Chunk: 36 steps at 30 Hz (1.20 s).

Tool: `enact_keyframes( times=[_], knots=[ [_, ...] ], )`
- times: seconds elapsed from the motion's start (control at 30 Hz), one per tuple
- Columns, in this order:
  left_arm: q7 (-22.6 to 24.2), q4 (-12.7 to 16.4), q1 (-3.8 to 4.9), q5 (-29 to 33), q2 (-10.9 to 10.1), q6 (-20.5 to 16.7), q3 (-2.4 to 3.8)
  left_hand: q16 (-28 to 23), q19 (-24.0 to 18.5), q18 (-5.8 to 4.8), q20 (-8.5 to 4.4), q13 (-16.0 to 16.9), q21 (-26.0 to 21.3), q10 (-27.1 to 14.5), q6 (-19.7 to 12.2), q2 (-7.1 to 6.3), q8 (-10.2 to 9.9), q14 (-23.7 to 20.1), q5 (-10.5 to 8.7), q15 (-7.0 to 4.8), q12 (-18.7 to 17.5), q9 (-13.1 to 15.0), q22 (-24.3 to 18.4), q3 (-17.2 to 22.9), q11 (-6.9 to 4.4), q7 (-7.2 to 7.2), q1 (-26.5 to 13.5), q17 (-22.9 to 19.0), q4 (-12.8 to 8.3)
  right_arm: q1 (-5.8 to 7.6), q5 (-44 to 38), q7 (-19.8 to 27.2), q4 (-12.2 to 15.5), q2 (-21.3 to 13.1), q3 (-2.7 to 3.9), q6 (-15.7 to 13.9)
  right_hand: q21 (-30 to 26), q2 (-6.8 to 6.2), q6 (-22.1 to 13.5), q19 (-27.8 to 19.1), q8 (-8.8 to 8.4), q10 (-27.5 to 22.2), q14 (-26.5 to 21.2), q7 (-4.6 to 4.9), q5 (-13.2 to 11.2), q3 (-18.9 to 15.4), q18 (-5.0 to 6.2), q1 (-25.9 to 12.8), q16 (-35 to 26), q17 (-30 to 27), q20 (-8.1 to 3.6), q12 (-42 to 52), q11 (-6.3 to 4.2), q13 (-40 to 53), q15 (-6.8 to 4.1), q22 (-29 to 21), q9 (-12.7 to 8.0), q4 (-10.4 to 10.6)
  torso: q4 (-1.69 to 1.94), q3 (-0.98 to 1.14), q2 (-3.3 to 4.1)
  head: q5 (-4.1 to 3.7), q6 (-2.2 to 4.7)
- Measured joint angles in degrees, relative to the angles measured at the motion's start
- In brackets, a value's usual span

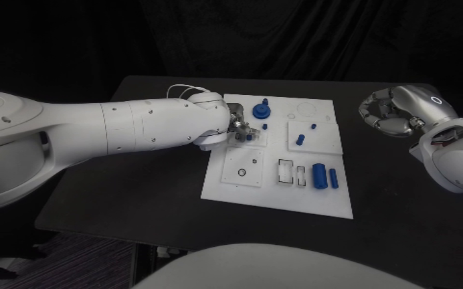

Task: Assemble the parts on the task board

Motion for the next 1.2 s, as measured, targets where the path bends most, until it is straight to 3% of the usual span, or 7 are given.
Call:
enact_keyframes(
  times=[0.2,0.4,0.63,0.73,0.83,1.0,1.2],
  knots=[
    [0.8,2.7,0.33,0.0,-2.3,-1.0,-0.06,0.0,-0.1,0.01,-0.30,0.0,0.7,0.0,-0.7,0.03,1.4,-0.1,1.88,-0.09,0.0,2.8,0.0,-1.2,-0.41,-0.18,3.6,0.0,-0.6,-0.01,0.0,0.0,0.1,-0.3,0.00,0.0,-0.3,0.00,0.0,0.0,0.00,0.0,0.0,0.00,0.0,0.0,0.00,0.0,0.0,0.0,0.00,0.0,0.00,-0.1,0.00,0.0,0.0,0.0,0.00,-0.01,0.04,-0.37,0.00],
    [1.9,3.0,2.86,0.0,-3.7,-1.7,0.02,0.0,-0.1,0.00,-0.30,0.0,1.9,0.0,-1.5,-0.19,2.2,0.1,4.48,-0.30,0.0,4.4,0.0,-1.9,-0.41,-0.38,6.3,0.0,-1.3,-0.01,0.0,0.0,0.1,-0.5,0.00,0.0,-0.3,0.00,0.0,0.0,0.00,0.0,0.0,0.00,0.0,0.0,0.00,0.0,-0.2,-0.1,0.00,0.0,0.00,-0.2,0.00,0.0,0.0,0.0,-0.01,-0.05,0.11,-0.74,0.00],
    [3.8,-0.3,4.82,0.0,-4.2,-0.9,0.03,0.0,-0.1,0.00,-0.30,0.0,2.6,0.0,-2.6,0.39,2.5,0.1,3.22,-0.30,0.0,5.5,0.0,-1.5,-0.41,-0.28,10.4,0.0,-2.4,-0.01,0.0,0.1,0.0,-0.4,0.00,0.0,-0.3,0.00,0.0,0.0,0.00,-0.2,0.0,0.00,0.0,0.0,0.00,0.0,-0.2,-0.1,0.00,0.0,-0.20,-0.2,0.00,0.0,0.0,0.0,-0.04,-0.08,0.20,-0.92,0.00],
    [4.5,-2.0,5.08,0.0,-4.1,-0.4,0.02,0.0,-0.1,0.01,-0.30,0.0,2.8,0.0,-2.6,0.03,3.0,0.1,6.56,-0.30,0.0,6.0,0.0,-1.4,-0.41,-0.30,11.1,0.0,-2.5,-0.01,0.0,0.1,0.0,-0.4,0.00,0.0,-0.3,0.00,0.0,0.0,0.00,-0.2,0.0,0.00,0.0,0.0,0.00,0.0,-0.2,-0.1,0.00,0.0,-0.20,-0.1,0.00,0.0,0.0,0.0,-0.04,-0.08,0.25,-1.16,0.00],
    [4.9,-3.7,5.18,0.0,-3.6,0.2,0.01,0.0,-0.1,0.00,-0.30,0.0,2.8,0.0,-2.8,-0.34,3.0,0.1,7.87,-0.30,0.0,6.4,0.0,-1.4,-0.41,-0.48,11.4,0.0,-2.5,-0.01,0.0,0.1,0.0,-0.4,0.00,0.0,-0.3,0.00,0.0,0.0,0.00,-0.2,0.0,0.00,0.0,0.0,0.00,0.0,-0.2,-0.1,0.00,0.0,-0.20,-0.1,0.00,0.0,0.0,0.0,-0.04,-0.06,0.27,-1.24,0.00],
    [5.2,-7.2,5.23,0.0,-2.0,1.5,-0.01,0.0,-0.1,0.00,-0.30,0.0,2.8,0.0,-2.8,-0.34,3.4,0.1,7.63,-0.30,0.0,6.8,0.0,-1.4,-0.41,-0.48,11.4,0.0,-2.5,-0.01,0.0,0.1,0.0,-0.4,0.00,0.0,-0.3,0.00,0.0,0.0,0.00,-0.2,0.0,0.00,0.0,0.0,0.00,0.0,-0.2,-0.1,0.00,0.0,-0.20,-0.1,0.00,0.0,0.0,0.0,-0.07,0.10,0.32,-1.22,0.00],
    [5.6,-11.1,5.28,0.0,0.0,2.4,0.00,0.0,-0.1,0.00,-0.30,0.0,3.0,0.0,-3.7,0.01,5.0,0.1,2.09,-0.30,0.0,9.6,0.0,-3.8,-0.41,-0.05,9.9,0.0,-0.1,-0.01,0.0,0.1,-0.1,-0.3,0.00,0.0,-0.3,0.00,0.0,0.0,0.00,-0.2,0.0,0.00,0.0,0.0,0.00,0.0,-0.2,0.0,0.00,0.0,-0.20,-0.1,0.00,0.0,0.0,0.0,-0.07,0.08,0.47,-1.21,0.00]
  ],
)
